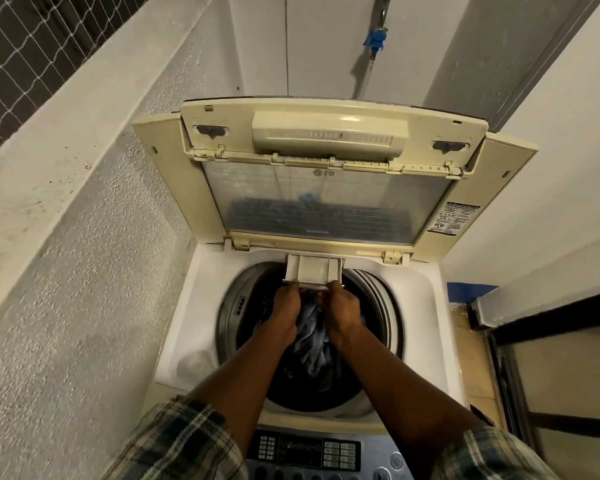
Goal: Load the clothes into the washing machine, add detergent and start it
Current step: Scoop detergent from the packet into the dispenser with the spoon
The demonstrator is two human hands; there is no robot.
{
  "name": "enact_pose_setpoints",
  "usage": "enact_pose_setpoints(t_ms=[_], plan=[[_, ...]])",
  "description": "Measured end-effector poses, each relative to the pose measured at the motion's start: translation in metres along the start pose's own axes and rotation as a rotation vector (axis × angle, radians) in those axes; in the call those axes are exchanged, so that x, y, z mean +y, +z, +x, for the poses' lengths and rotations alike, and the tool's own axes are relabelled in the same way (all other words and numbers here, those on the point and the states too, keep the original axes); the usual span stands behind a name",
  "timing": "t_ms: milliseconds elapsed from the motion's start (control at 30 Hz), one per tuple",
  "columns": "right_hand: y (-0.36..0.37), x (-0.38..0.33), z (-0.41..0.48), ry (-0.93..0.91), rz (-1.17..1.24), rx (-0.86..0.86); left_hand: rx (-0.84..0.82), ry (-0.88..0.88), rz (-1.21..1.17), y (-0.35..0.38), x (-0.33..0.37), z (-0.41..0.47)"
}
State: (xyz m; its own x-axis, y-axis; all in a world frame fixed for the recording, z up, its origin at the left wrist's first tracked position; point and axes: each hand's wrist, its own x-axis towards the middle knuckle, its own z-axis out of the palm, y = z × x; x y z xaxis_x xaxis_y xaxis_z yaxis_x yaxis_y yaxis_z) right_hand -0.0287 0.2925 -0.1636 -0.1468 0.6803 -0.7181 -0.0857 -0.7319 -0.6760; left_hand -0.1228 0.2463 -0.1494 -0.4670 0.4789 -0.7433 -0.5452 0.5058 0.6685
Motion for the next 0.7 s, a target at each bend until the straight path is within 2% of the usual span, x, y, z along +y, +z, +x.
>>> enact_pose_setpoints(t_ms=[233, 533, 700], plan=[[-0.027, -0.003, -0.021, 0.006, -0.07, -0.139, -0.023, 0.036, 0.093, -0.011, 0.006, -0.034], [-0.061, -0.034, -0.096, -0.314, -0.429, -0.388, 0.005, 0.253, 0.054, -0.041, 0.011, -0.112], [-0.054, -0.055, -0.141, -0.457, -0.511, -0.526, 0.104, 0.357, 0.022, -0.066, 0.008, -0.177]])
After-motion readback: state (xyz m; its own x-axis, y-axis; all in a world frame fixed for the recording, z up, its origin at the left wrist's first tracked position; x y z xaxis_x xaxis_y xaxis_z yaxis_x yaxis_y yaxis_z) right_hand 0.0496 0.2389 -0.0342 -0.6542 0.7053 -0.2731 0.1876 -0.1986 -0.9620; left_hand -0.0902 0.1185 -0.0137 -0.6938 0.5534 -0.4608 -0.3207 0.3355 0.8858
